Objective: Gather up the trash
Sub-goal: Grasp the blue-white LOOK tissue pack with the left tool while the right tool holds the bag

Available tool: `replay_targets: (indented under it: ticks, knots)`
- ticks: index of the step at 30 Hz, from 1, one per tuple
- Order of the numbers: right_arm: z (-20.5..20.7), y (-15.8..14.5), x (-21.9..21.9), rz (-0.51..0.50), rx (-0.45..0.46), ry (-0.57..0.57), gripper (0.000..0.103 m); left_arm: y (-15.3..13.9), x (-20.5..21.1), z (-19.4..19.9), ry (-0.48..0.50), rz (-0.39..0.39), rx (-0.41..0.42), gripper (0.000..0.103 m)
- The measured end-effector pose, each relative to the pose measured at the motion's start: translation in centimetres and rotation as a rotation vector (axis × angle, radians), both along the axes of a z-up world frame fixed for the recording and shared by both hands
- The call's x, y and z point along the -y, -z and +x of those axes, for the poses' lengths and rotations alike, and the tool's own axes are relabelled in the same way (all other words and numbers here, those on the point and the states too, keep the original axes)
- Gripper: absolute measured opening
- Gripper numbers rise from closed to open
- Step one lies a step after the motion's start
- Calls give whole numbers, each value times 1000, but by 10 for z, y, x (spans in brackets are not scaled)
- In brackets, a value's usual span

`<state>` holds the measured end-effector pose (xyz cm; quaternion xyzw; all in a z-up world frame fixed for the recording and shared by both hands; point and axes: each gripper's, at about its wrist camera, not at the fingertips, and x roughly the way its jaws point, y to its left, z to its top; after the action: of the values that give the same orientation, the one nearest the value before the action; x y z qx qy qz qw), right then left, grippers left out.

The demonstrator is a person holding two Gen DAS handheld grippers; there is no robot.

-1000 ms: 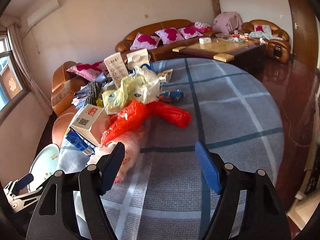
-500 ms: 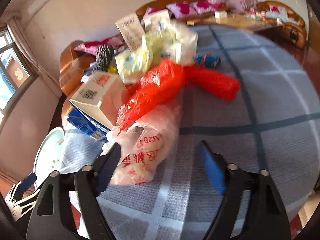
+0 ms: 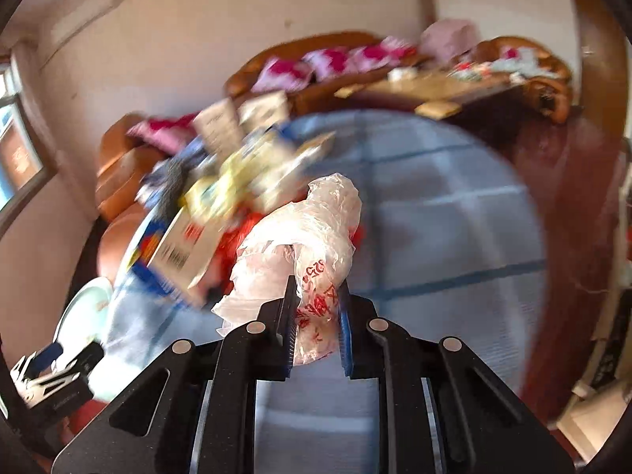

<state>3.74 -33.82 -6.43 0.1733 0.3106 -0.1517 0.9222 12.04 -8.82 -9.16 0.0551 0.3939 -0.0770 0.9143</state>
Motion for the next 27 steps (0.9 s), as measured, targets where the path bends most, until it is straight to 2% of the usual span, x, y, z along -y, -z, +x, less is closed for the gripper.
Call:
replay_targets:
  ticks: [5,7,13,16,22,23,26,27]
  knots:
    - [-10,-9,36,-8,52,85,19,-3,17,10,50,-58,4,97]
    - [-8,-8,41,6,56,82,19,-7,25,15,61,-85,14,97]
    - [-2,5,43,57,48,79,19,-23,64,38,175,-177,87,97]
    - [1,8,42,73,38,75,19,-14,83,56,201,-222,48,97]
    - [2,14,44,102,26,79,20,33,104,88,194,-296,-164,98]
    - [1,14,46,101,25,81,21,34,103,87,194,-315,-153,98]
    - [0,15,48,107,24,91,21,33,107,85,237,-281,-134,96]
    - [0,15,48,113,23,89,21,31,108,83,250,-269,-120,90]
